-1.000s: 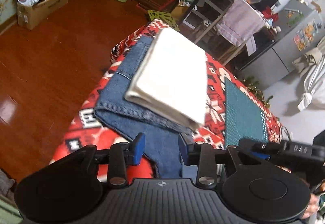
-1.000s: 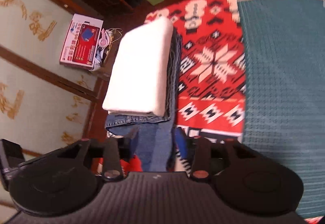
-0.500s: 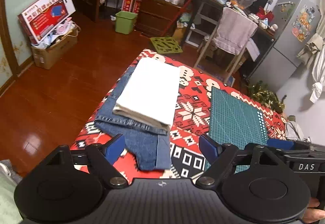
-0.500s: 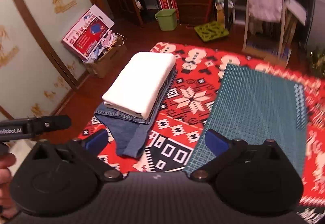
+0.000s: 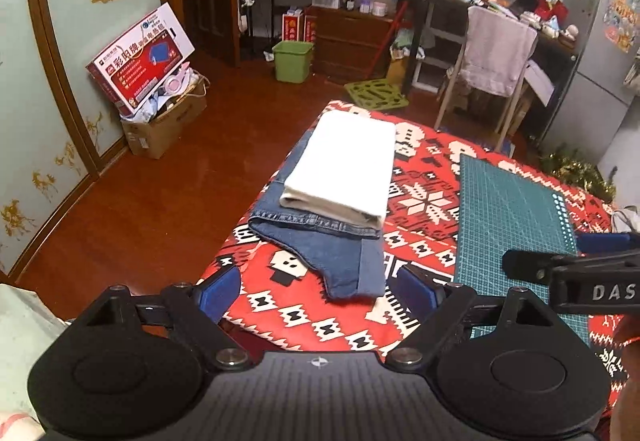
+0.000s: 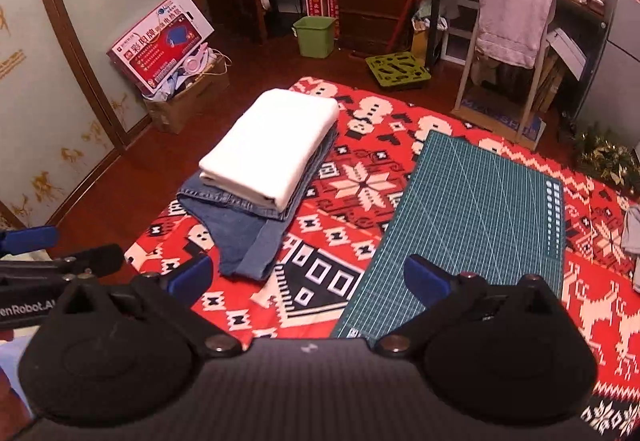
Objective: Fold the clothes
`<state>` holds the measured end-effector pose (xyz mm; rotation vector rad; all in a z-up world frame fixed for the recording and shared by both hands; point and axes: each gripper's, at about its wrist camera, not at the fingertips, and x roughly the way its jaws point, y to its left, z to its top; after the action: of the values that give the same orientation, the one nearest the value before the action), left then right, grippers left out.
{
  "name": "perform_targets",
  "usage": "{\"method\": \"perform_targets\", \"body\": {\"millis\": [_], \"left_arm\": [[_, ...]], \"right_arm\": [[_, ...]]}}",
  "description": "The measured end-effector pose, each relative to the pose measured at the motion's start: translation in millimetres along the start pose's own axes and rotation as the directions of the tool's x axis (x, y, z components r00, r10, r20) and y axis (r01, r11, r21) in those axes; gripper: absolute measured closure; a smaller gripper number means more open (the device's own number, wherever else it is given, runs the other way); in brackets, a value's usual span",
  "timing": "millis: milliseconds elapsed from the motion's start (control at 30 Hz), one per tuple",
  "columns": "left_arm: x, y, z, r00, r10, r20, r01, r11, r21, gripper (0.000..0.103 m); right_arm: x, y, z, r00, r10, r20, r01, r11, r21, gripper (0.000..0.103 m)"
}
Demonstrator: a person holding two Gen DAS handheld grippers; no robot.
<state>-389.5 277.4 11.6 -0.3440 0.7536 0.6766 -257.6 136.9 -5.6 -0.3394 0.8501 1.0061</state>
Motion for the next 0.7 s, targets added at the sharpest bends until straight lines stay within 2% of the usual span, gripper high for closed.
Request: {"method": "perform_targets", "body": {"millis": [267, 333, 467, 533, 700], "left_arm": [[-5.6, -4.1, -12.9, 1.000, 0.001, 0.015, -0.001, 1.000, 0.008, 0.018], [-7.2, -4.7, -16.4, 1.000, 0.005, 0.019, -0.005, 1.000, 0.008, 0.014], [-10.2, -5.8, -23.0, 1.000, 0.008, 0.028, -0.008, 1.000, 0.010, 0.012], [-10.6, -6.4, -24.5, 0.999, 0.000, 0.033, 0.000, 1.000, 0.015, 0.007], [-7.7, -5.7, -27.1, 1.000, -0.009, 0.023, 0.009, 1.000, 0.010, 0.006]], "right_arm": [[-4.6, 6.9, -18.8, 0.999, -0.034, 0.012, 0.033, 0.999, 0.014, 0.001], [-5.2, 8.1, -22.7, 0.999, -0.046, 0.012, 0.045, 0.999, 0.013, 0.001], [-6.0, 8.5, -27.5, 0.997, -0.072, 0.017, 0.072, 0.997, 0.018, 0.001], [-5.5, 7.5, -29.0, 0.996, -0.083, 0.020, 0.082, 0.996, 0.024, 0.000], [-1.7, 6.0, -32.7, 0.996, -0.088, 0.017, 0.088, 0.995, 0.037, 0.000]]}}
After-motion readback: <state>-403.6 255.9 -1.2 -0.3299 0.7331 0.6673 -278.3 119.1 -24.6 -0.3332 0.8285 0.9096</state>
